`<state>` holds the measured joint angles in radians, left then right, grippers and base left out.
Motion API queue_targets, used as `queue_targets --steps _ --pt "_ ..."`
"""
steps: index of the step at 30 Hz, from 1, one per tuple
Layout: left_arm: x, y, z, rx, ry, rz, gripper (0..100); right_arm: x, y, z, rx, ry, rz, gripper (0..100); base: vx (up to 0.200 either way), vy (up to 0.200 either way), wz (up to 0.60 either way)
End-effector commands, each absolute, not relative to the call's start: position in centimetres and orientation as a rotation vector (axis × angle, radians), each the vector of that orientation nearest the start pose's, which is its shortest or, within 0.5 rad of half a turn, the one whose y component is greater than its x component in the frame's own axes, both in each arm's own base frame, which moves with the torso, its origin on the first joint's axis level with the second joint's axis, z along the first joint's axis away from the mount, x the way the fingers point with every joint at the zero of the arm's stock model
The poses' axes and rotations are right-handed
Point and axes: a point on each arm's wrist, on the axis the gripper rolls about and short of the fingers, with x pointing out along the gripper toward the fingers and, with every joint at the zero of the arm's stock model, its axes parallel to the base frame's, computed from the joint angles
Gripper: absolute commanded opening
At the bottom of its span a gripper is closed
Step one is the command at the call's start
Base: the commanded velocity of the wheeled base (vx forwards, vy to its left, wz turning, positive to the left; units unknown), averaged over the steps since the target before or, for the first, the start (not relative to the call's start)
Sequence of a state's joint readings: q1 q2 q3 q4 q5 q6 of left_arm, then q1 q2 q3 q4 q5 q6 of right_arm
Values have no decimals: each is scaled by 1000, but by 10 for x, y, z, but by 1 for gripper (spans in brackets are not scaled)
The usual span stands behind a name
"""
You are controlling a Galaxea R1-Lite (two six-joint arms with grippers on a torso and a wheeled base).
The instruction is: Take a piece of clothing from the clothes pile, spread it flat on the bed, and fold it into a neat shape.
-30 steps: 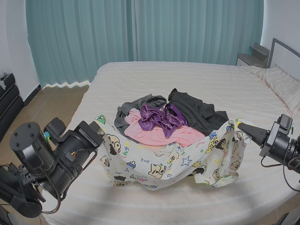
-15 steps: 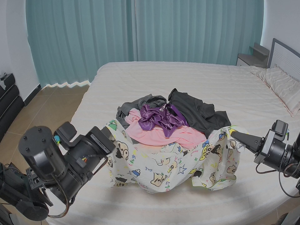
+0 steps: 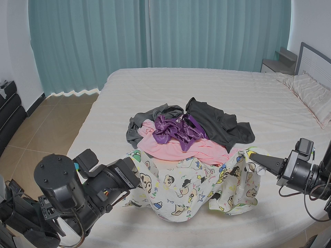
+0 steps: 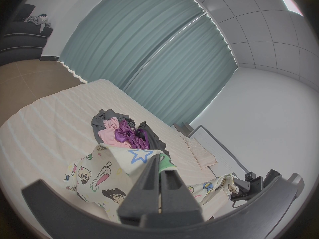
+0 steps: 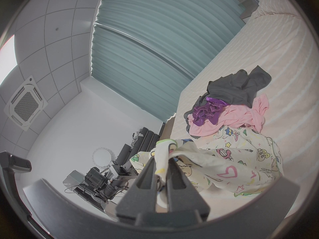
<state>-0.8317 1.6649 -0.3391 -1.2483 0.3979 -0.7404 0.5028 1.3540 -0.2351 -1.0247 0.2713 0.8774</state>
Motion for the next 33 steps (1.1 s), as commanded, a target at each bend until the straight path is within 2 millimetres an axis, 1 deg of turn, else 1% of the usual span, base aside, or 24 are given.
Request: queue_targets --steps 1,9,16,20,24,33 --pt "171 -175 139 -680 224 -389 0 156 93 159 820 427 679 0 -200 0 0" --pt "166 -177 140 -680 224 -405 0 149 89 168 827 381 698 0 -200 0 0" --pt "166 -177 142 -685 216 -403 0 149 89 168 828 381 698 0 0 0 0" --pt "168 -174 148 -716 191 -393 0 150 89 167 828 384 695 0 0 0 0" --pt "167 -174 149 -721 190 -397 0 150 89 167 828 384 695 0 0 0 0" --pt "163 -175 149 -715 195 -408 0 149 89 168 826 377 698 0 0 -200 0"
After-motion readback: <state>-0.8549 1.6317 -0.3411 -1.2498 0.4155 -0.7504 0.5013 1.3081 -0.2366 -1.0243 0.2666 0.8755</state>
